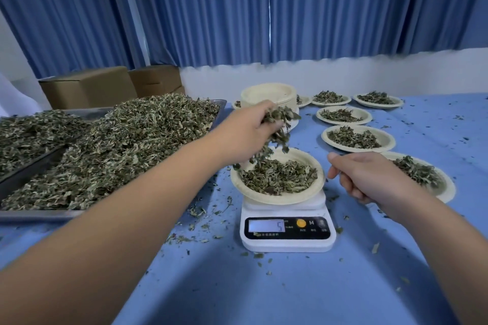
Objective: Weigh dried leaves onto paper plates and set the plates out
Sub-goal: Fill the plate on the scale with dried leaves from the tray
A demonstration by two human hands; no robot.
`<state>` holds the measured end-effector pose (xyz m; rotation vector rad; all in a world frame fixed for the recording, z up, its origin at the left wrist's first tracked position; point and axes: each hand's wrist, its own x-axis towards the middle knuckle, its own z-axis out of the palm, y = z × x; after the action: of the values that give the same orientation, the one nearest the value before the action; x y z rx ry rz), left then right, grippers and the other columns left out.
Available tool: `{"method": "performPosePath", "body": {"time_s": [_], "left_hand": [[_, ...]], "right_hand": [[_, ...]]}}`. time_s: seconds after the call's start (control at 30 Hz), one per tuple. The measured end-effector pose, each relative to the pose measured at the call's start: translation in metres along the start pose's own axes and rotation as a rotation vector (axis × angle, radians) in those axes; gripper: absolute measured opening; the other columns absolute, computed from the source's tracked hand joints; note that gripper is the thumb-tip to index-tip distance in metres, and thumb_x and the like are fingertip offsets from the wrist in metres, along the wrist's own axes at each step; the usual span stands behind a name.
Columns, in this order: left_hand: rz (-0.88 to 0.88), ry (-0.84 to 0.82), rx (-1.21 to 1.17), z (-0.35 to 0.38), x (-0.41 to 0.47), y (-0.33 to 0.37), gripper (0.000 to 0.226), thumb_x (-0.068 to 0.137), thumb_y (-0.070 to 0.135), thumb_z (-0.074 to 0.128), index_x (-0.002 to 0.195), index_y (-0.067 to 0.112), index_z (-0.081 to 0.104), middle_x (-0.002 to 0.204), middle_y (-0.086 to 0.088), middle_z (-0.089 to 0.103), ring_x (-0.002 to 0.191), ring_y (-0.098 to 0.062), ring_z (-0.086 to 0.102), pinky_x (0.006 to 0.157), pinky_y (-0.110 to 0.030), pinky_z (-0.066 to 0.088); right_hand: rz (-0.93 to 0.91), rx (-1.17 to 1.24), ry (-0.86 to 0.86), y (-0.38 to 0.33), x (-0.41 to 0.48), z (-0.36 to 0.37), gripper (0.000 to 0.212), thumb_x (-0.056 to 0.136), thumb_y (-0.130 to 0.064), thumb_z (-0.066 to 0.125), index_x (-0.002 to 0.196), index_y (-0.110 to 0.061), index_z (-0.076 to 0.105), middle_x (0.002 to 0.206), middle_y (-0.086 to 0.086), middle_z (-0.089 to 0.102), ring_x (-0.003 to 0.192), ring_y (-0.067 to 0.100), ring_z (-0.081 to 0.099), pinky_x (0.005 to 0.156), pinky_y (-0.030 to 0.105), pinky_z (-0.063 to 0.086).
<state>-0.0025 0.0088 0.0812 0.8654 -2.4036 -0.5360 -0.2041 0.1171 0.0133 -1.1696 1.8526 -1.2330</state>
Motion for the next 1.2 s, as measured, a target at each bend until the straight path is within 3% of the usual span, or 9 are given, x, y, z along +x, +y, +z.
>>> {"method": "performPosePath", "body": {"time_s": [0.1,0.17,0.2,0.3,0.47,0.7,0.83,1.03,1.2], "left_hand": [[0.002,-0.107,0.053,0.018,0.007,-0.004,0.015,0.1,0.033,0.05,0.113,0.027,0.052,0.055,0.01,0.054,0.039,0.003,0.045,0.037,-0.013,0.032],[0.029,-0.164,0.164,0.023,0.01,-0.007,0.025,0.098,0.038,0.052,0.12,0.028,0.057,0.082,0.01,0.063,0.068,0.004,0.059,0.06,-0.018,0.046],[0.043,-0.185,0.218,0.025,0.013,-0.009,0.028,0.097,0.04,0.053,0.122,0.03,0.058,0.1,0.008,0.066,0.088,-0.004,0.061,0.076,-0.027,0.05],[0.046,-0.192,0.265,0.027,0.016,-0.015,0.036,0.093,0.043,0.057,0.128,0.036,0.056,0.133,0.009,0.055,0.12,-0.011,0.05,0.101,-0.037,0.042],[0.006,-0.076,0.181,0.024,0.014,-0.021,0.041,0.091,0.04,0.061,0.131,0.032,0.053,0.118,0.009,0.052,0.097,-0.006,0.053,0.086,-0.025,0.039],[-0.073,-0.014,-0.029,0.023,0.007,-0.024,0.021,0.093,0.033,0.061,0.114,0.031,0.063,0.103,0.015,0.061,0.083,-0.002,0.057,0.076,-0.018,0.045],[-0.077,0.222,-0.115,0.02,-0.004,-0.026,0.014,0.095,0.027,0.058,0.106,0.031,0.066,0.099,0.014,0.062,0.084,0.003,0.057,0.064,-0.001,0.039],[-0.141,0.5,-0.293,0.024,-0.029,-0.036,0.017,0.098,0.023,0.051,0.104,0.023,0.068,0.096,-0.002,0.063,0.062,0.003,0.054,0.051,-0.006,0.039],[-0.158,0.486,-0.205,0.033,-0.04,-0.042,0.014,0.098,0.026,0.052,0.101,0.026,0.066,0.101,0.006,0.061,0.086,0.002,0.054,0.075,-0.013,0.041]], "right_hand": [[-0.002,-0.001,-0.011,-0.002,-0.002,0.001,0.042,0.094,-0.042,0.055,0.076,-0.007,0.068,0.049,0.003,0.048,0.039,0.015,0.035,0.038,0.022,0.029],[-0.006,-0.002,-0.012,-0.003,-0.002,0.001,0.042,0.095,-0.041,0.055,0.077,-0.006,0.067,0.049,0.003,0.047,0.038,0.014,0.034,0.037,0.022,0.029],[-0.009,0.0,-0.013,-0.003,-0.003,0.001,0.042,0.095,-0.041,0.055,0.077,-0.005,0.067,0.049,0.002,0.047,0.038,0.014,0.034,0.038,0.022,0.028],[-0.016,0.007,-0.016,-0.004,-0.004,0.002,0.041,0.095,-0.04,0.055,0.076,-0.005,0.067,0.048,0.002,0.047,0.038,0.014,0.033,0.038,0.021,0.027],[-0.014,0.001,-0.014,-0.005,-0.004,0.003,0.043,0.095,-0.04,0.055,0.078,-0.002,0.067,0.047,0.002,0.047,0.037,0.013,0.033,0.036,0.02,0.027],[-0.015,-0.008,0.017,-0.004,-0.004,0.002,0.041,0.095,-0.039,0.055,0.075,-0.005,0.067,0.048,0.002,0.047,0.036,0.012,0.035,0.036,0.019,0.028],[-0.031,0.012,0.045,-0.004,-0.004,0.001,0.04,0.095,-0.038,0.055,0.074,-0.006,0.067,0.048,0.003,0.046,0.036,0.013,0.034,0.035,0.018,0.027],[-0.04,0.024,0.068,-0.004,-0.003,0.002,0.038,0.094,-0.037,0.056,0.072,-0.008,0.066,0.045,0.0,0.045,0.037,0.014,0.034,0.037,0.022,0.029],[-0.041,0.005,0.104,-0.003,-0.002,0.001,0.037,0.094,-0.038,0.057,0.073,-0.009,0.067,0.047,-0.001,0.047,0.037,0.012,0.036,0.037,0.021,0.031]]}}
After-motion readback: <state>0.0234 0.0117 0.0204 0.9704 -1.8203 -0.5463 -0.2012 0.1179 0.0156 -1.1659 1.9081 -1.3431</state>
